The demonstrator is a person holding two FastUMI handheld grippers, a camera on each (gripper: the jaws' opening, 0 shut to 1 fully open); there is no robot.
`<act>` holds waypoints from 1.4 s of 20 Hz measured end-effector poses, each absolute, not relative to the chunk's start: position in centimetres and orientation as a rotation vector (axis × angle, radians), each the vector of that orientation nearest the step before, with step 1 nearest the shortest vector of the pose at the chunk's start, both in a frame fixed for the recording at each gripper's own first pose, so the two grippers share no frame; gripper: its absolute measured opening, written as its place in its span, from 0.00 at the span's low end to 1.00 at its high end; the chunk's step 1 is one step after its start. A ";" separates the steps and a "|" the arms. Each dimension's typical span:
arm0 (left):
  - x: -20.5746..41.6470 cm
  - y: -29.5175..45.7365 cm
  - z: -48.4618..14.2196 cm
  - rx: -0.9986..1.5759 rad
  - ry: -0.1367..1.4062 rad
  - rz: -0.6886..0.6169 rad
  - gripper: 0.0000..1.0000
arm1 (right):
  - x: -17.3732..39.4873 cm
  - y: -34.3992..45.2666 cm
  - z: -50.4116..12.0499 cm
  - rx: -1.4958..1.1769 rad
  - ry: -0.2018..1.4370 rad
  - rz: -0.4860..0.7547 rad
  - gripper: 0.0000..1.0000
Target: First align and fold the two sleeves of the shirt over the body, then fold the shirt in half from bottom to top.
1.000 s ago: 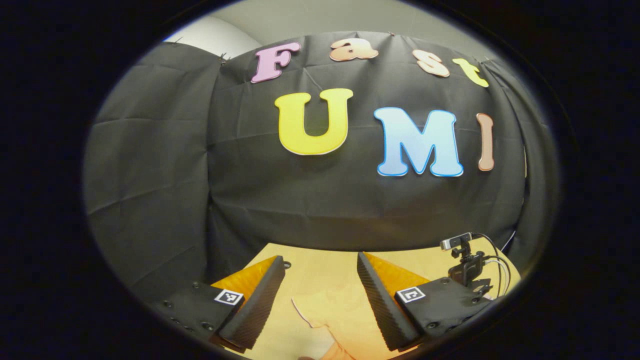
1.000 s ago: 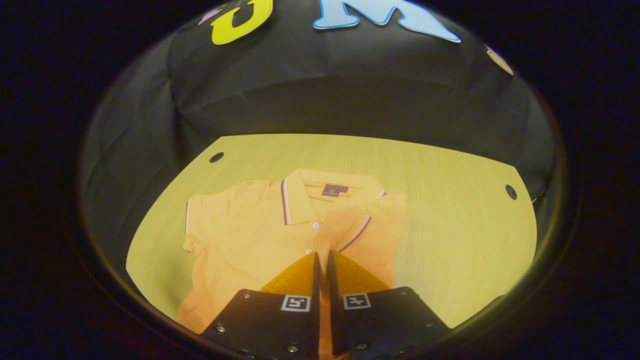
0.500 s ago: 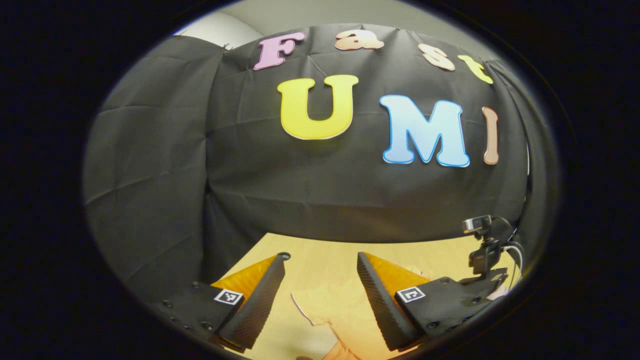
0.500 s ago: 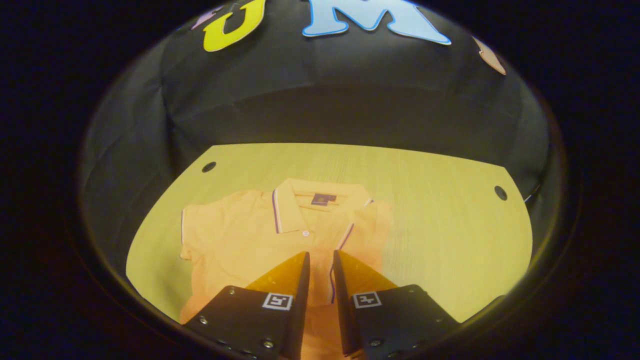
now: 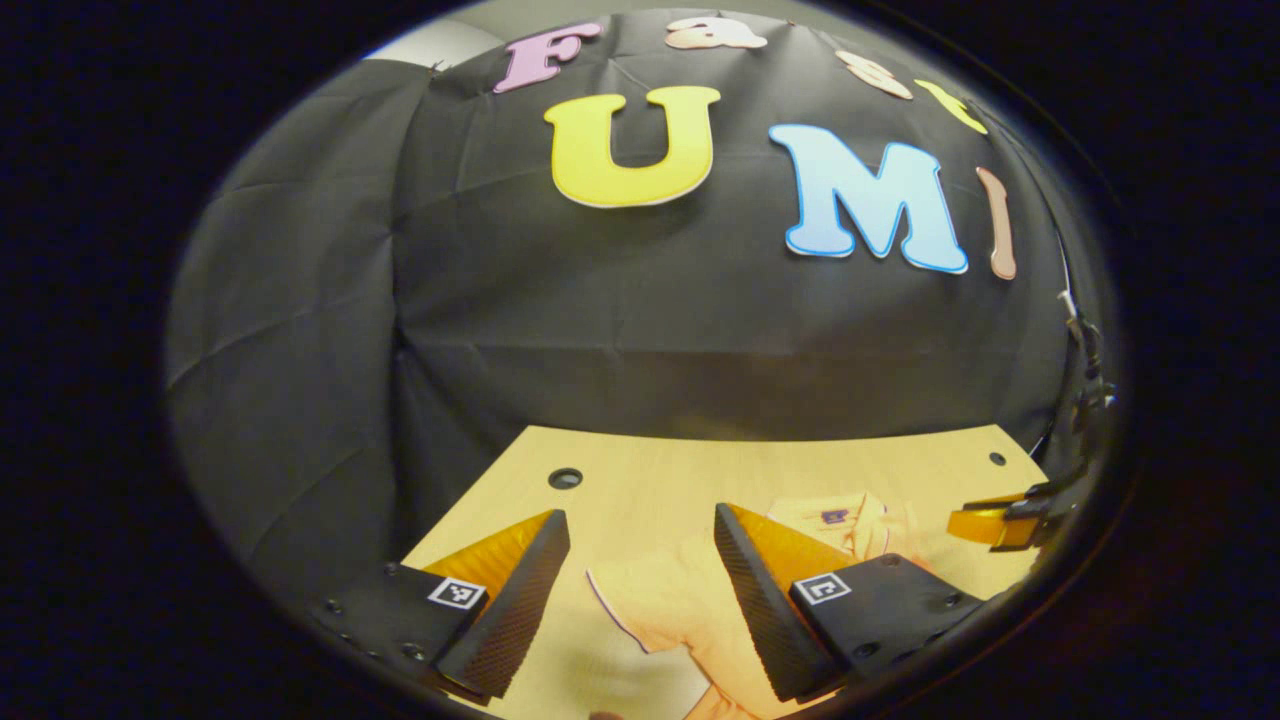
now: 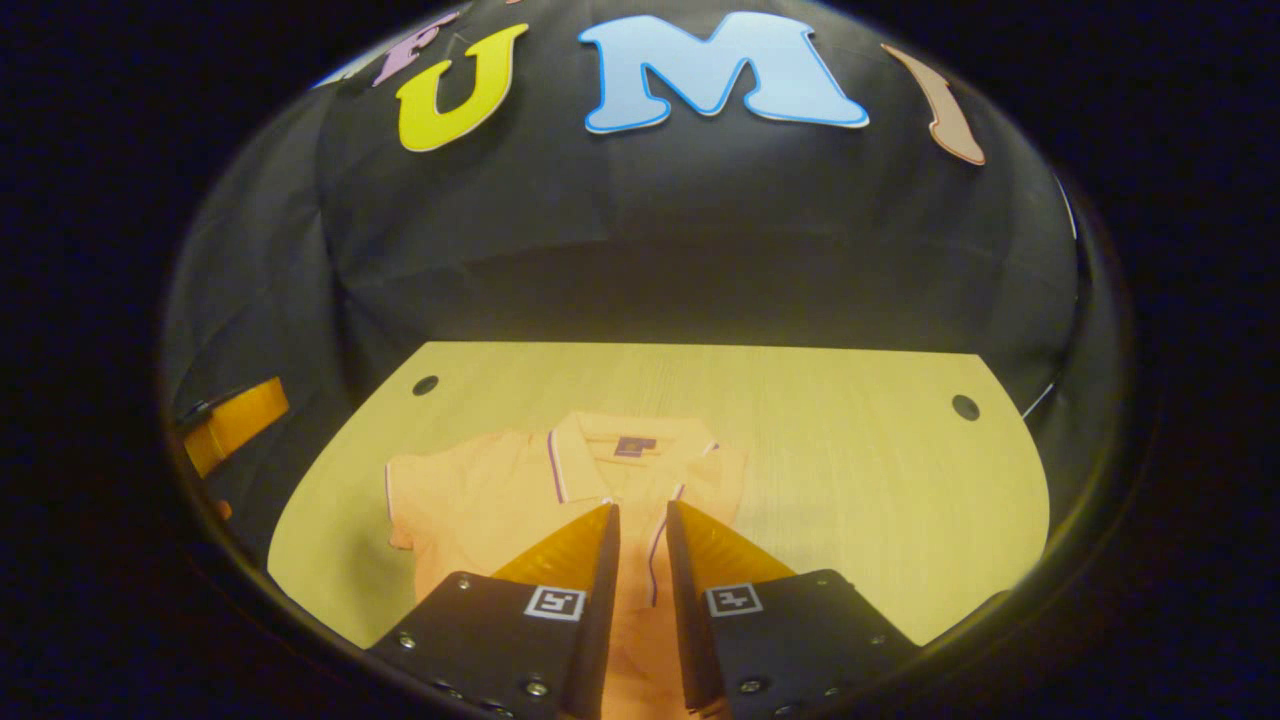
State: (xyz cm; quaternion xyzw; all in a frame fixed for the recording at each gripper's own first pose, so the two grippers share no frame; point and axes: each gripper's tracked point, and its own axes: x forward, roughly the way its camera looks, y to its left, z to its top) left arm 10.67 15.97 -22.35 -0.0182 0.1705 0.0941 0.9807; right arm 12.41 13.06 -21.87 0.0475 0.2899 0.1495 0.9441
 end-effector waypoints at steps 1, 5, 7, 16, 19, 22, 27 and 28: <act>11.2 16.2 -23.4 -0.042 0.365 0.185 0.96 | 12.2 13.0 -21.6 0.102 0.586 0.299 0.30; 13.3 17.0 -28.2 -0.057 0.449 0.187 0.96 | 11.4 12.1 -19.3 0.135 0.550 0.276 0.30; 14.0 17.4 -30.0 -0.054 0.491 0.187 0.96 | 10.9 11.5 -18.5 0.151 0.541 0.264 0.30; 14.9 17.4 -39.5 -0.045 0.688 0.179 0.96 | 9.4 7.1 -18.9 0.159 0.564 0.162 0.29; 14.8 17.3 -41.5 -0.063 0.731 0.193 0.97 | 8.9 5.5 -19.1 0.158 0.573 0.125 0.30; 14.4 17.7 -43.1 -0.053 0.770 0.221 0.98 | 8.8 4.4 -19.4 0.166 0.578 0.094 0.30; 13.8 17.7 -43.7 -0.055 0.790 0.247 0.98 | 8.4 3.1 -19.8 0.169 0.589 0.064 0.27; 13.8 17.7 -43.7 -0.062 0.787 0.250 0.99 | 8.3 3.0 -19.9 0.167 0.592 0.061 0.29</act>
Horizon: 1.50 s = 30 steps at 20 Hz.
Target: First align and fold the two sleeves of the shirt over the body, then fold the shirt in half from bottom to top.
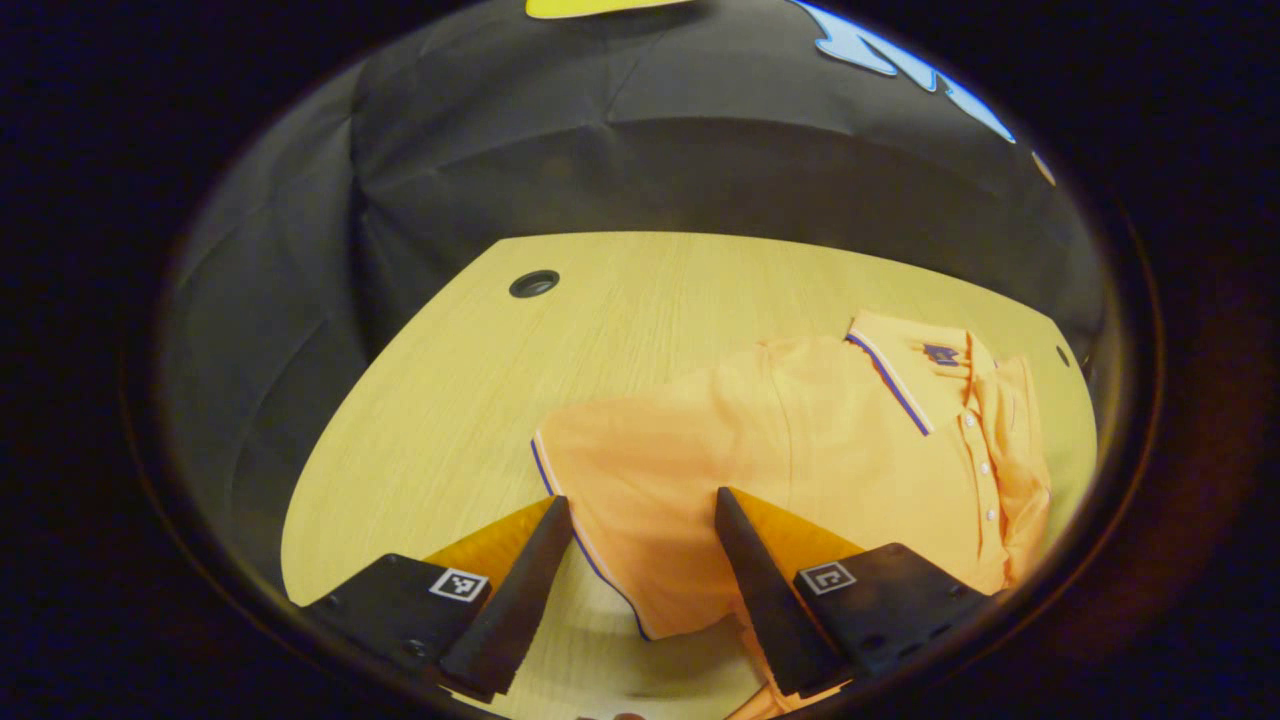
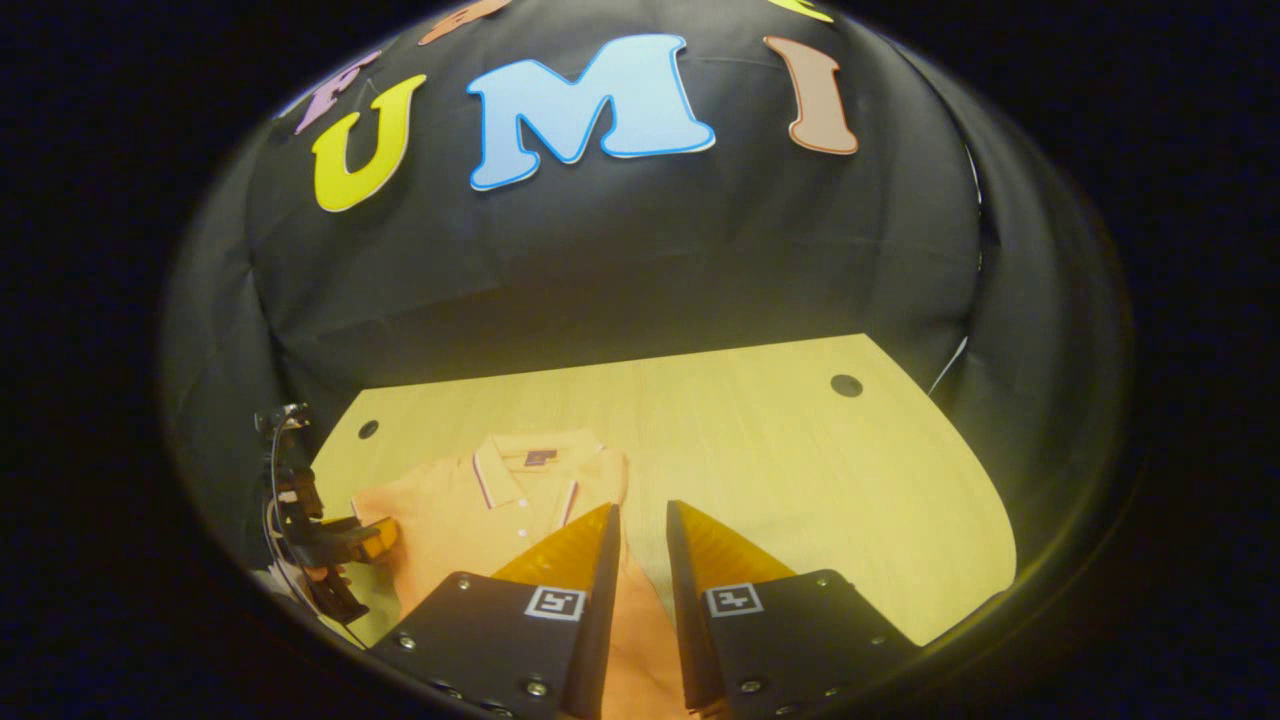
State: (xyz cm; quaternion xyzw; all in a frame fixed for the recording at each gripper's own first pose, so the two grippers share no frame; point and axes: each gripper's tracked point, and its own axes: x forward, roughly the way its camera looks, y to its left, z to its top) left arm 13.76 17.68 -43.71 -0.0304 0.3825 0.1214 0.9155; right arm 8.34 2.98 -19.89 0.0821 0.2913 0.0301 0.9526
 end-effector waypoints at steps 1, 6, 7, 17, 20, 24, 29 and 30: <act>13.8 17.5 -43.9 -0.074 0.788 0.248 1.00 | 8.3 2.9 -20.1 0.167 0.595 0.060 0.29; 14.0 16.3 -43.9 -0.080 0.792 0.220 0.80 | 7.8 2.8 -20.2 0.173 0.601 0.057 0.30; 14.3 15.8 -43.9 -0.081 0.792 0.210 0.80 | 7.7 2.8 -20.3 0.174 0.601 0.058 0.30; 14.6 15.1 -43.6 -0.031 0.810 0.193 0.07 | 6.9 1.5 -20.2 0.185 0.591 0.050 0.30; 15.1 14.0 -42.2 -0.025 0.779 0.183 0.07 | 6.6 0.8 -20.0 0.181 0.584 0.047 0.30; 16.8 9.7 -38.7 0.016 0.700 0.091 0.06 | 6.2 0.3 -20.2 0.190 0.584 0.044 0.30; 18.4 2.4 -36.1 0.071 0.644 -0.051 0.06 | 5.6 -0.4 -20.3 0.200 0.580 0.038 0.30; 18.4 1.3 -36.0 0.079 0.644 -0.070 0.06 | 5.4 -0.6 -20.4 0.203 0.579 0.035 0.30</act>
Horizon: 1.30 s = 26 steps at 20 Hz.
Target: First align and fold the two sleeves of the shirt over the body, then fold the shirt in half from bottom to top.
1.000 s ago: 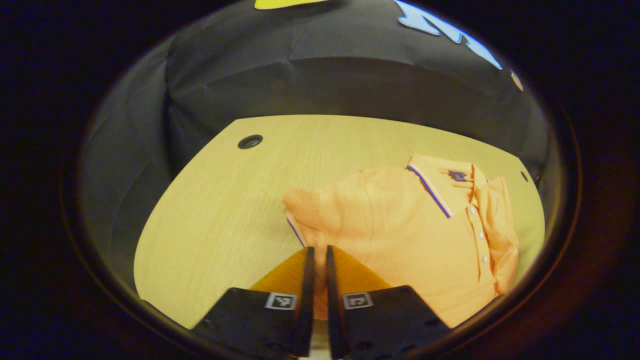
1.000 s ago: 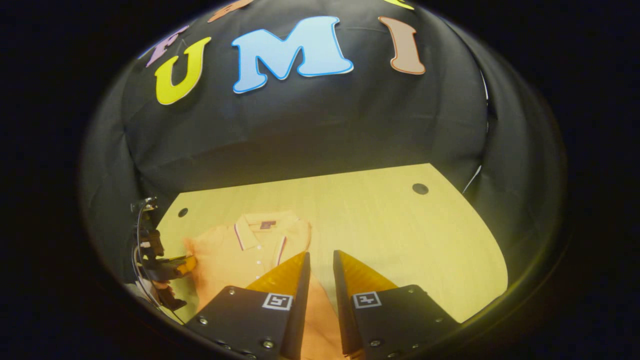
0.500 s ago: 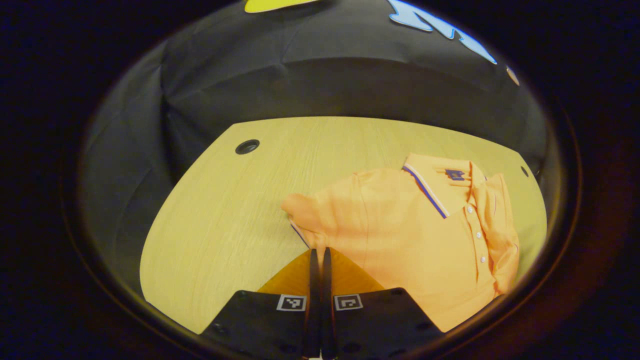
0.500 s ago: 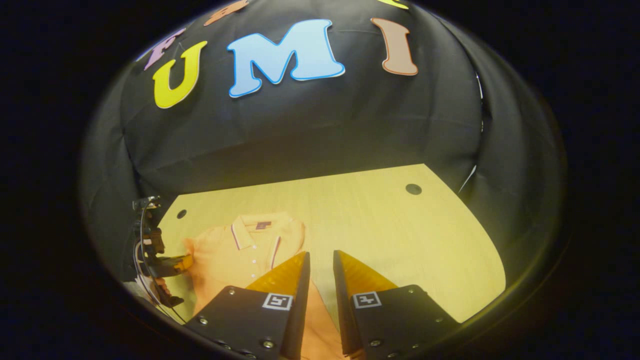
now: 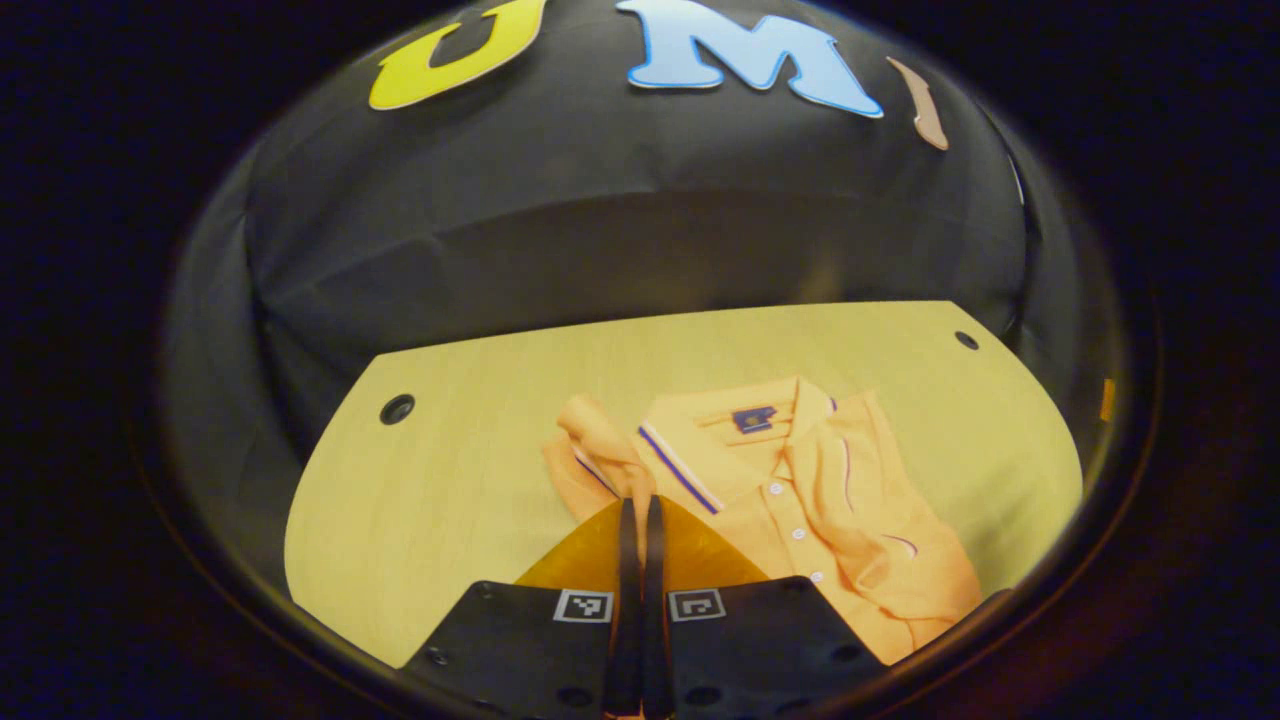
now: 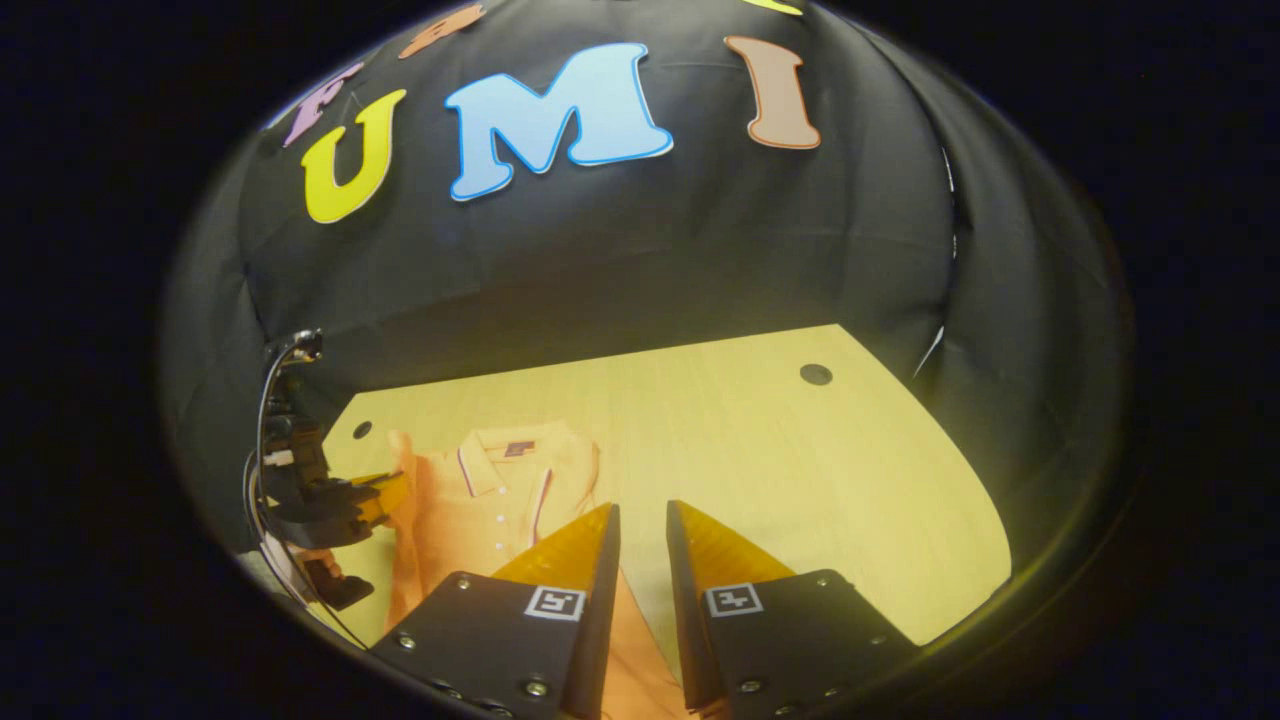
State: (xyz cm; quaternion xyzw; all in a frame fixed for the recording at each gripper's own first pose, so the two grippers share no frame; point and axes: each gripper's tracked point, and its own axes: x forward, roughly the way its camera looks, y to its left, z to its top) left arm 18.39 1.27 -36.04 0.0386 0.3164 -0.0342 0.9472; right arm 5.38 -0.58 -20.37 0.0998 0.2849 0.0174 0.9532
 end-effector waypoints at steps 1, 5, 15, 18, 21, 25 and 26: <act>18.4 -0.1 -36.0 0.086 0.645 -0.092 0.06 | 5.3 -0.9 -20.4 0.207 0.577 0.032 0.30; 17.7 -4.5 -36.7 0.117 0.666 -0.199 0.06 | 4.4 -2.3 -20.6 0.221 0.579 0.008 0.30; 16.7 -7.8 -35.5 0.124 0.647 -0.300 0.65 | 3.0 -4.3 -21.6 0.269 0.588 -0.024 0.30; 15.0 -6.7 -34.4 0.098 0.636 -0.285 0.84 | 2.3 -3.7 -21.8 0.257 0.594 0.003 0.30; 12.4 -5.1 -33.6 0.093 0.628 -0.267 0.87 | 1.3 -2.8 -22.4 0.243 0.607 0.039 0.30; 7.3 -2.3 -33.1 0.095 0.638 -0.239 0.99 | -0.8 -1.6 -23.5 0.210 0.637 0.103 0.31; 5.9 -1.6 -33.3 0.096 0.647 -0.230 0.98 | -1.5 -1.4 -23.8 0.200 0.647 0.120 0.31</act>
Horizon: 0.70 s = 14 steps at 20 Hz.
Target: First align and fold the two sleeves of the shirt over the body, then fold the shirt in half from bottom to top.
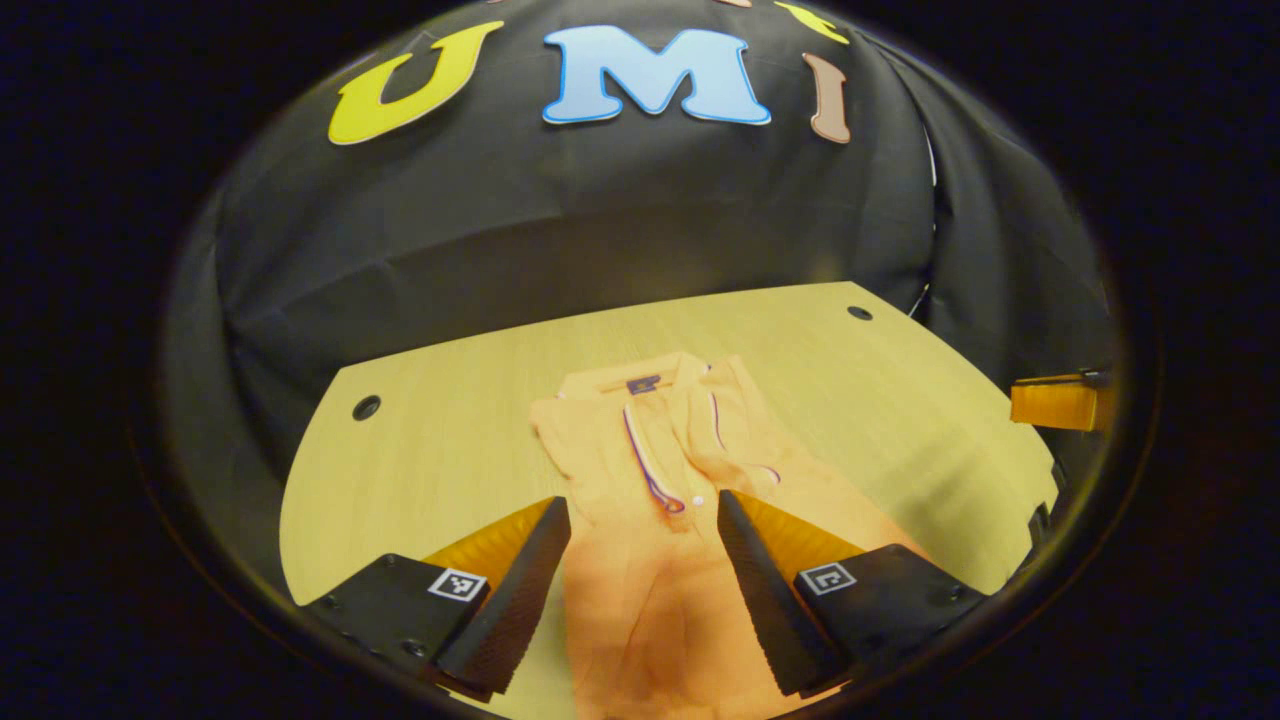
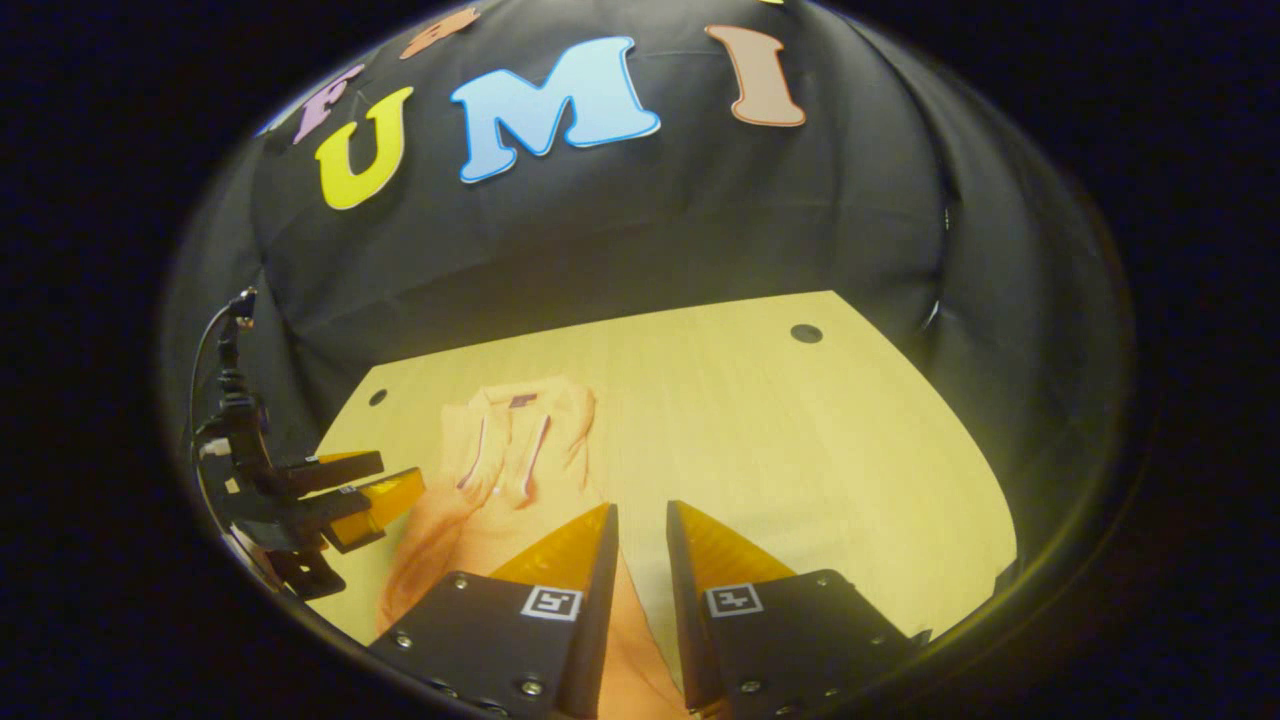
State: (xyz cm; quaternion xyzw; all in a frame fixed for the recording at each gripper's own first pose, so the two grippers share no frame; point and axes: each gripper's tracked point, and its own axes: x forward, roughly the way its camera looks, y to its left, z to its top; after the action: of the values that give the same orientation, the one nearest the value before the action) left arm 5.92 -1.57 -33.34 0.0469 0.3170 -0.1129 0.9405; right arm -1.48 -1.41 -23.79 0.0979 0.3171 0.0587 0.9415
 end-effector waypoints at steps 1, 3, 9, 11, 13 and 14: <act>4.3 -0.9 -33.5 0.092 0.658 -0.222 0.98 | -2.1 -1.0 -24.3 0.189 0.658 0.139 0.29; 1.3 0.2 -33.9 0.072 0.681 -0.210 0.98 | -3.7 -0.5 -25.2 0.163 0.686 0.173 0.31; -6.7 3.2 -35.9 0.061 0.754 -0.155 0.99 | -8.7 1.3 -29.3 0.094 0.823 0.281 0.66; -9.2 3.8 -36.8 0.056 0.786 -0.141 0.98 | -10.3 1.6 -30.8 0.081 0.887 0.301 0.66; -11.6 4.6 -37.7 0.056 0.820 -0.137 1.00 | -11.9 2.0 -32.7 0.075 0.956 0.315 0.66; -12.7 4.9 -38.3 0.059 0.841 -0.135 0.99 | -12.7 2.0 -33.6 0.067 0.990 0.319 0.66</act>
State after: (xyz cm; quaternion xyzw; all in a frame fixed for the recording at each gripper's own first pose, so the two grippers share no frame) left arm -12.73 4.87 -38.29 0.0287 0.4076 -0.0655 0.9103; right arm -12.69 1.98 -33.55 0.0322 0.4730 0.1526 0.8671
